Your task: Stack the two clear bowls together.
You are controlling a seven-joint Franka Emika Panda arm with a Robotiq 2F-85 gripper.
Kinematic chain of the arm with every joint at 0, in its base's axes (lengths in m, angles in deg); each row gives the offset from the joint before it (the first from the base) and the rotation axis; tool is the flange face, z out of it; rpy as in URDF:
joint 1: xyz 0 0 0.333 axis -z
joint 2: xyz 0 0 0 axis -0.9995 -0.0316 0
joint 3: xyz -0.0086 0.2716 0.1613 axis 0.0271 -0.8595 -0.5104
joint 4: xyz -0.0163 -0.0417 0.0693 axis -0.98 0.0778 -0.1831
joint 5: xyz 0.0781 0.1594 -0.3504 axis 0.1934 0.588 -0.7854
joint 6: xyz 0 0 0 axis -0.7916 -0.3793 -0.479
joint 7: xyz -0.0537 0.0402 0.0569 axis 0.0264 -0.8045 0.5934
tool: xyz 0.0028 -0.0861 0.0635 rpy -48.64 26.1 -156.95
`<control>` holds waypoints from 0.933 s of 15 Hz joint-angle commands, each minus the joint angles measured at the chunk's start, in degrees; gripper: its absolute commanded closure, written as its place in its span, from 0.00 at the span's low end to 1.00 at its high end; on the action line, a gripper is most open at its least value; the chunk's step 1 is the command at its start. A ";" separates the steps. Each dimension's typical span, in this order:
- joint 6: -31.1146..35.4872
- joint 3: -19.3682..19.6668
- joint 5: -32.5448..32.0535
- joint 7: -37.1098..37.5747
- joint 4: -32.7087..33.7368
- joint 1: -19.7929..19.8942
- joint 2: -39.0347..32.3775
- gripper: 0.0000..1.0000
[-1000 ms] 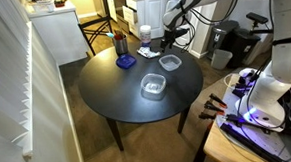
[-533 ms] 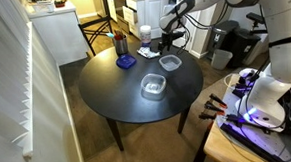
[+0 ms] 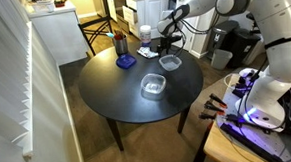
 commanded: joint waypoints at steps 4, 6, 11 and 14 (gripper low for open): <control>-3.17 -3.59 2.98 0.49 10.34 2.85 -8.93 0.00; -4.14 -3.76 2.71 0.79 12.72 2.81 -11.09 0.00; -5.31 -4.11 2.18 -0.10 16.84 2.91 -14.74 0.33; -5.58 -4.18 2.12 -0.07 18.27 2.94 -15.88 0.53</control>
